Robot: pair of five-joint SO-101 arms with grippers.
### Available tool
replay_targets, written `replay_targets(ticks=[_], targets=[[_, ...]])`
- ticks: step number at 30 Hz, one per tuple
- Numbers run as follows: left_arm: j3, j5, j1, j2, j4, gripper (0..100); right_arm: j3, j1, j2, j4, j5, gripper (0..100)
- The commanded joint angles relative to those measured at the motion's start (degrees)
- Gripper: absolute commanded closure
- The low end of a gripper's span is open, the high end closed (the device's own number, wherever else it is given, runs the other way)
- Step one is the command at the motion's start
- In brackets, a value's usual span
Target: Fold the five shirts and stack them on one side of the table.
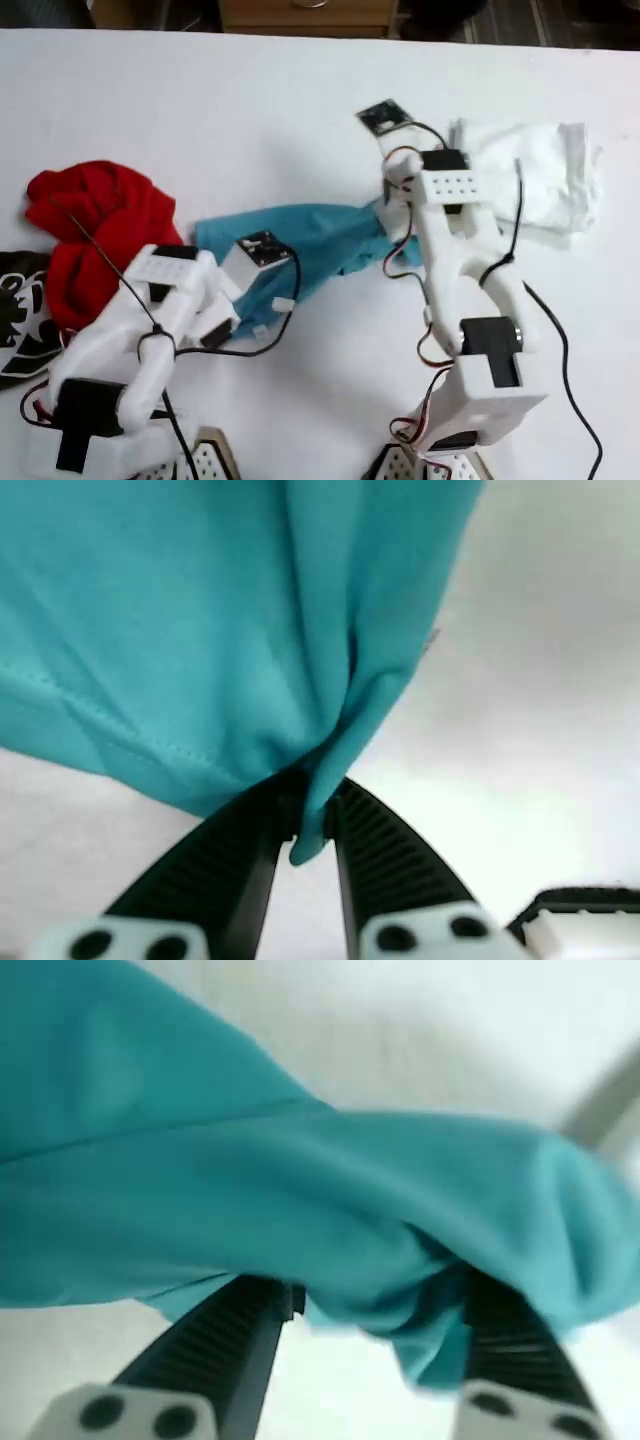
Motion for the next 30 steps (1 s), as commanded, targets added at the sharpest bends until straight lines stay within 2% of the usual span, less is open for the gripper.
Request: replay_targets(ticks=[1,8,14,20,22,25,30], targets=[[-0.22,0.97,-4.04,-0.09,-3.43,98,-2.90,5.14,-0.66,2.07,0.00,70.2],[-0.13,0.97,-3.87,0.00,-4.13,98,-2.73,9.01,-2.77,11.74,7.30,74.7],[-0.13,0.97,-3.87,0.00,-4.13,98,-2.64,8.75,-7.08,22.29,8.44,78.7],[-0.13,0.97,-3.87,0.00,-4.13,98,1.14,8.75,-11.91,30.29,21.19,78.6],[-0.13,0.97,-3.87,0.00,-4.13,98,5.80,7.87,-11.82,27.82,24.09,78.6],[-0.13,0.97,-3.87,0.00,-4.13,98,12.66,6.55,-10.07,18.07,23.74,78.6],[-0.13,0.97,-3.87,0.00,-4.13,98,14.77,6.11,-3.47,-0.75,13.89,78.6]])
